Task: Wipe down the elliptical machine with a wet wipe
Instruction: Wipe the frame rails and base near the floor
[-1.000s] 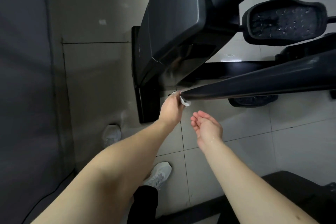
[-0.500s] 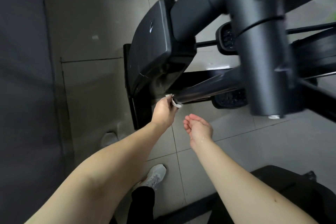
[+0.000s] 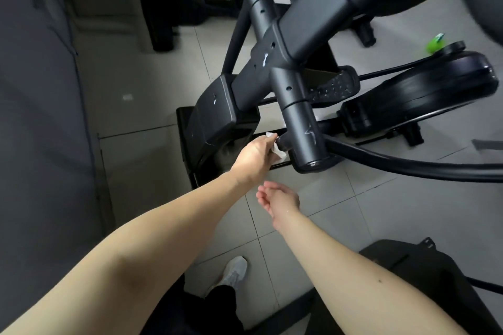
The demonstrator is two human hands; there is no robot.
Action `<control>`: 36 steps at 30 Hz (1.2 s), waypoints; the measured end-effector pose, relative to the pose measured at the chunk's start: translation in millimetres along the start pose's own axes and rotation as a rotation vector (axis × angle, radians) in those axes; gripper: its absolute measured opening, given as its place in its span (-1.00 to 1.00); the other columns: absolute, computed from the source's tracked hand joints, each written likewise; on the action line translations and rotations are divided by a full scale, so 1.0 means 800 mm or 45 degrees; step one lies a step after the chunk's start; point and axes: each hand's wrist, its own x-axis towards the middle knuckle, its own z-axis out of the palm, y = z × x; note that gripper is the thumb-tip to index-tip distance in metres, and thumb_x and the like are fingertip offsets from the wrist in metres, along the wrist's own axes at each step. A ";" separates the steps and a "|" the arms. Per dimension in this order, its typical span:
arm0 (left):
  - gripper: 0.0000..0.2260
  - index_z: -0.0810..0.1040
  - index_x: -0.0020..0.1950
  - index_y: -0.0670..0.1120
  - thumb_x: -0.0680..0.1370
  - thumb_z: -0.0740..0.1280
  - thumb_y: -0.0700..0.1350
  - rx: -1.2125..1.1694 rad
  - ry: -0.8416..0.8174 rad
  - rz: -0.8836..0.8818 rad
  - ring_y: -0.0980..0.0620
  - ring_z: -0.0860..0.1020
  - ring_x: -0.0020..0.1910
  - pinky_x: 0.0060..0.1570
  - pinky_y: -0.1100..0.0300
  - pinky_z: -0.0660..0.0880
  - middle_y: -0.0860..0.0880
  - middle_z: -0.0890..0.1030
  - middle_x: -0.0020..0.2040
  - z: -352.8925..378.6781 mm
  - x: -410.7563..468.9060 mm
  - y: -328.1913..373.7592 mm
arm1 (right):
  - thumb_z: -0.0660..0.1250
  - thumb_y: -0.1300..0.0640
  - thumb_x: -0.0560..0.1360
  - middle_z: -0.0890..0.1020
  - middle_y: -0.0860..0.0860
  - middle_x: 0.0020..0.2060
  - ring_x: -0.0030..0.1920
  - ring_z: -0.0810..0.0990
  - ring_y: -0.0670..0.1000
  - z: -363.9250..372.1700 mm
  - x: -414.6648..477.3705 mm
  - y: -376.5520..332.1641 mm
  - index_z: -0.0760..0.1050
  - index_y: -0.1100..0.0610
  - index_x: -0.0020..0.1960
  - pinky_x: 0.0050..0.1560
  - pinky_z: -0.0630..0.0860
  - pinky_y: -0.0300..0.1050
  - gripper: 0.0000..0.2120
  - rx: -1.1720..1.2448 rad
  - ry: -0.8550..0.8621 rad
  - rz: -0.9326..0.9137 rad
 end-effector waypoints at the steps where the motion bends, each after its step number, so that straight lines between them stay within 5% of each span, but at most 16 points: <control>1: -0.71 0.50 0.34 -0.23 0.62 0.30 -0.22 -0.038 -0.003 0.018 -0.03 0.51 -0.09 -0.08 0.22 0.40 -0.04 0.49 -0.09 -0.008 0.000 0.009 | 0.25 0.40 0.61 0.71 0.18 -0.11 -0.28 0.67 0.04 -0.002 -0.010 -0.001 0.60 0.28 0.05 -0.28 0.63 -0.23 -0.84 -0.009 -0.015 0.004; 4: -0.75 0.53 0.26 -0.17 0.58 0.31 -0.26 -0.046 0.044 0.057 -0.09 0.51 -0.17 -0.12 0.04 0.49 -0.08 0.51 -0.13 -0.029 -0.006 0.037 | 0.25 0.39 0.62 0.71 0.20 -0.06 -0.18 0.68 0.08 -0.009 -0.037 -0.004 0.59 0.26 0.04 -0.17 0.67 -0.18 -0.85 -0.031 -0.076 0.019; 9: -0.87 0.66 -0.10 -0.12 0.58 0.43 -0.08 -0.066 0.101 0.072 0.04 0.59 -0.14 -0.15 0.23 0.43 0.08 0.55 -0.18 -0.048 -0.045 0.025 | 0.27 0.40 0.61 0.69 0.20 -0.11 -0.24 0.64 0.09 -0.025 -0.071 -0.011 0.58 0.27 0.00 -0.12 0.64 -0.12 -0.87 -0.004 -0.089 0.072; 15: -0.81 0.72 0.08 -0.01 0.54 0.43 0.04 -0.121 0.073 -0.362 0.10 0.62 0.02 0.10 0.17 0.54 0.07 0.63 0.03 -0.083 -0.095 -0.010 | 0.23 0.43 0.60 0.67 0.21 -0.10 -0.23 0.64 0.08 -0.034 -0.095 -0.028 0.56 0.30 0.09 -0.12 0.63 -0.12 -0.83 0.051 -0.214 0.004; 23: -0.54 0.54 0.39 -0.02 0.50 0.46 -0.13 -0.173 -0.170 -0.303 0.13 0.63 0.03 0.05 0.38 0.49 0.10 0.65 0.05 -0.086 -0.125 0.031 | 0.38 0.25 0.61 0.70 0.21 0.10 0.02 0.70 0.15 -0.020 -0.115 -0.040 0.58 0.22 0.20 -0.09 0.67 -0.03 -0.82 0.106 -0.541 -0.044; 31: -0.48 0.41 0.48 -0.11 0.52 0.35 -0.31 -0.360 -0.088 -0.356 0.03 0.68 -0.04 0.04 0.18 0.61 0.06 0.67 0.05 -0.088 -0.103 0.036 | 0.41 0.50 0.49 0.64 0.24 0.02 -0.15 0.69 0.07 -0.004 -0.110 -0.044 0.49 0.33 0.27 -0.15 0.65 -0.20 -0.62 0.468 -0.283 -0.135; 34: -0.56 0.44 0.43 -0.14 0.55 0.27 -0.31 -0.378 0.018 -0.454 0.02 0.64 -0.18 -0.12 0.29 0.59 0.01 0.65 0.03 -0.094 -0.088 0.034 | 0.45 0.49 0.44 0.68 0.19 -0.12 -0.24 0.68 0.04 0.016 -0.099 -0.052 0.56 0.29 0.18 -0.09 0.63 -0.18 -0.66 0.594 -0.046 -0.162; 36: -0.61 0.44 0.41 -0.14 0.58 0.23 -0.30 -0.383 0.029 -0.490 0.04 0.60 -0.24 -0.26 0.39 0.52 -0.02 0.64 0.01 -0.101 -0.082 0.030 | 0.48 0.35 0.47 0.70 0.14 -0.08 -0.31 0.67 -0.04 0.025 -0.084 -0.063 0.57 0.20 0.12 -0.28 0.59 -0.25 -0.75 0.568 0.056 -0.183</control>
